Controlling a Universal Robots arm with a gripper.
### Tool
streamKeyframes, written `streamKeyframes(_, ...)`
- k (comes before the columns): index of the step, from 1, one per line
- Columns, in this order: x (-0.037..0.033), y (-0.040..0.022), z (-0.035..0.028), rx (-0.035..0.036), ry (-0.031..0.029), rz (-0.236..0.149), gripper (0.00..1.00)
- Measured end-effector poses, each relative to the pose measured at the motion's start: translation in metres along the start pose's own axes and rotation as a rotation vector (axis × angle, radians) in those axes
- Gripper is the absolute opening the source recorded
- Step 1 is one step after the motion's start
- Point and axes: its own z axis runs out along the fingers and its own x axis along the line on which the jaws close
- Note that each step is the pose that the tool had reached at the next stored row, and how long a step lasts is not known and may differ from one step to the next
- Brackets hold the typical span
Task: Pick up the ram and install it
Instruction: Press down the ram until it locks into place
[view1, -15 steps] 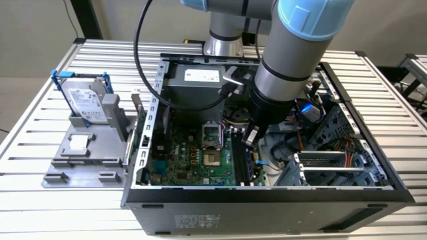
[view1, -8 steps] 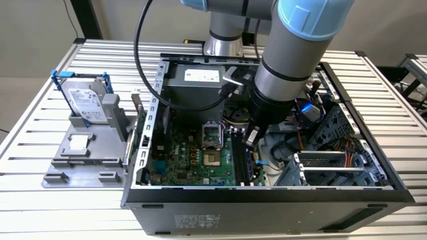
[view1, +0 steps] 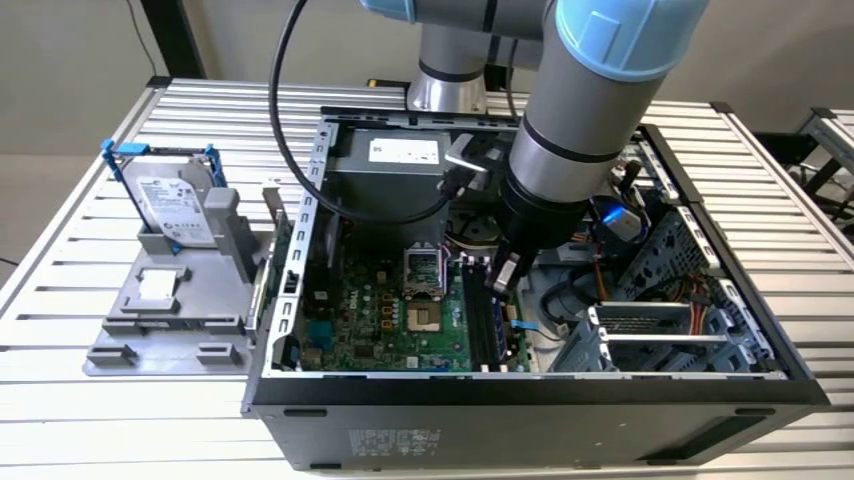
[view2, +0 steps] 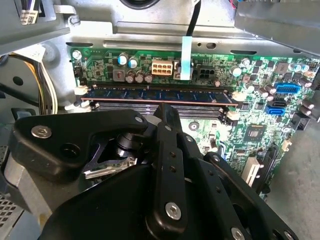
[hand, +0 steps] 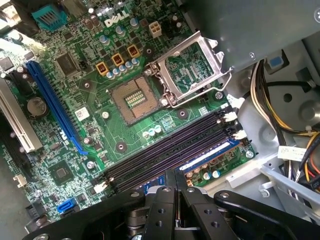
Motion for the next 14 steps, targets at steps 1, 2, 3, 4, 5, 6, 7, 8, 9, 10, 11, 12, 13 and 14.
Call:
streamKeyframes(1,0.0000,0.0000,0.0000,0.0000,0.0000,0.000,0.00)
streamKeyframes(2,0.0000,0.0000,0.0000,0.0000,0.0000,0.000,0.00)
streamKeyframes(3,0.0000,0.0000,0.0000,0.0000,0.0000,0.000,0.00)
streamKeyframes(4,0.0000,0.0000,0.0000,0.0000,0.0000,0.000,0.00)
streamKeyframes(5,0.0000,0.0000,0.0000,0.0000,0.0001,0.000,0.00)
streamKeyframes(6,0.0000,0.0000,0.0000,0.0000,0.0001,0.000,0.00)
streamKeyframes(7,0.0000,0.0000,0.0000,0.0000,0.0000,0.000,0.00)
streamKeyframes(8,0.0000,0.0000,0.0000,0.0000,0.0001,-0.002,0.00)
streamKeyframes(9,0.0000,0.0000,0.0000,0.0000,0.0003,-0.005,0.00)
streamKeyframes(10,-0.0001,-0.0002,0.0000,0.0000,0.0005,-0.012,0.00)
streamKeyframes(11,-0.0003,-0.0004,0.0000,0.0000,0.0008,-0.020,0.00)
streamKeyframes(12,-0.0003,-0.0006,0.0000,0.0000,0.0014,-0.032,0.00)
streamKeyframes(13,-0.0003,-0.0006,0.0000,0.0000,0.0020,-0.044,0.00)
streamKeyframes(14,-0.0003,-0.0006,0.0001,-0.0001,0.0026,-0.061,0.00)
